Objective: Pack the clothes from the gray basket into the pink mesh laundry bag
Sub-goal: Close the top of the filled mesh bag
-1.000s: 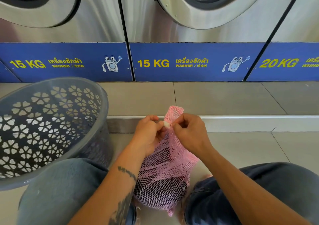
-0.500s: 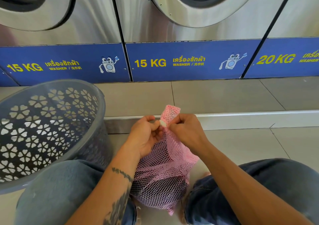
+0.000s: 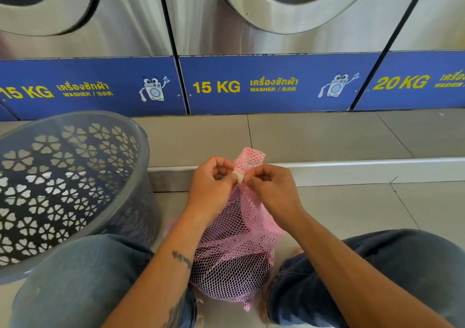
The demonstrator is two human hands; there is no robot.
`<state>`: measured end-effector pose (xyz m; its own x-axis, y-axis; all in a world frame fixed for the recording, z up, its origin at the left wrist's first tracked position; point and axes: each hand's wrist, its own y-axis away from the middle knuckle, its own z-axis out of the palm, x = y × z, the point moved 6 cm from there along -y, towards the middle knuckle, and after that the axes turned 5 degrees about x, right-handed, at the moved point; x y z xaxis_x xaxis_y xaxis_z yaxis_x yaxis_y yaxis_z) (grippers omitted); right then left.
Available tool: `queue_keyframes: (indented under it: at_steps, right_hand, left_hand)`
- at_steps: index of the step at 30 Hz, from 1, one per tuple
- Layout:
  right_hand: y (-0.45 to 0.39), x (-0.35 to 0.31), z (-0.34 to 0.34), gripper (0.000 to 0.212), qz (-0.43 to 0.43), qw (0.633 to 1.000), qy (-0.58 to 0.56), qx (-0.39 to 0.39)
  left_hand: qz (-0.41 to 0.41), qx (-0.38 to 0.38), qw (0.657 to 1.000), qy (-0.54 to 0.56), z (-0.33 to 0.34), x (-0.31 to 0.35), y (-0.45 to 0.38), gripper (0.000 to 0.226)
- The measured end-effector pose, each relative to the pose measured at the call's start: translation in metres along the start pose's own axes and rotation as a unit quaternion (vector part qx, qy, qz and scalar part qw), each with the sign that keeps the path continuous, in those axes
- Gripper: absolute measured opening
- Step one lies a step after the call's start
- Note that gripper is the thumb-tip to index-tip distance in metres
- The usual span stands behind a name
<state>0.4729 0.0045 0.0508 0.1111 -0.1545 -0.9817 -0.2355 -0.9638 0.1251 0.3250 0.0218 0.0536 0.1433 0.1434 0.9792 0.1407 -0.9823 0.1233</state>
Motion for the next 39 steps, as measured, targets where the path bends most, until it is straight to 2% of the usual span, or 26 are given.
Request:
queue_keyframes:
  at_steps: [3, 7, 9, 12, 16, 19, 26, 31, 36, 39]
  right_hand:
    - [0.002, -0.001, 0.006, 0.003, -0.021, 0.999, 0.001, -0.030]
    - [0.002, 0.003, 0.004, 0.002, -0.029, 0.999, 0.015, -0.022]
    - [0.002, 0.004, 0.004, 0.004, -0.037, 0.999, 0.028, -0.008]
    - [0.001, 0.007, 0.004, 0.009, -0.050, 0.997, 0.051, 0.022]
    - [-0.002, 0.008, 0.001, 0.008, -0.043, 0.997, 0.057, 0.025]
    - [-0.001, 0.010, 0.002, 0.005, -0.037, 0.998, 0.050, 0.009]
    - [0.001, 0.010, 0.001, 0.011, -0.056, 0.997, 0.043, 0.029]
    - [0.003, 0.007, 0.002, 0.014, -0.069, 0.996, 0.043, 0.032]
    - [0.002, 0.007, -0.001, 0.016, -0.073, 0.994, 0.062, 0.045]
    - [0.002, 0.007, -0.003, 0.015, -0.083, 0.991, 0.088, 0.055]
  left_hand:
    - [-0.025, 0.004, 0.999, 0.026, -0.002, -0.006, -0.004, 0.017]
    - [-0.052, -0.044, 0.996, 0.054, 0.003, -0.010, -0.005, 0.021]
    - [-0.029, -0.046, 0.998, 0.027, 0.003, -0.009, -0.005, 0.019]
    - [0.048, -0.021, 0.997, -0.063, 0.002, -0.004, -0.004, 0.013]
    - [0.091, -0.005, 0.991, -0.097, 0.003, -0.004, -0.002, 0.015]
    - [0.078, 0.010, 0.994, -0.078, 0.001, -0.008, -0.004, 0.015]
    - [0.042, 0.009, 0.999, -0.020, 0.003, -0.013, 0.000, 0.012]
    - [-0.020, -0.009, 0.998, 0.055, 0.006, -0.019, -0.001, 0.014]
    - [-0.005, -0.022, 0.999, 0.029, 0.009, -0.020, 0.000, 0.013]
    - [0.030, -0.018, 0.999, -0.027, 0.009, -0.015, 0.000, 0.014]
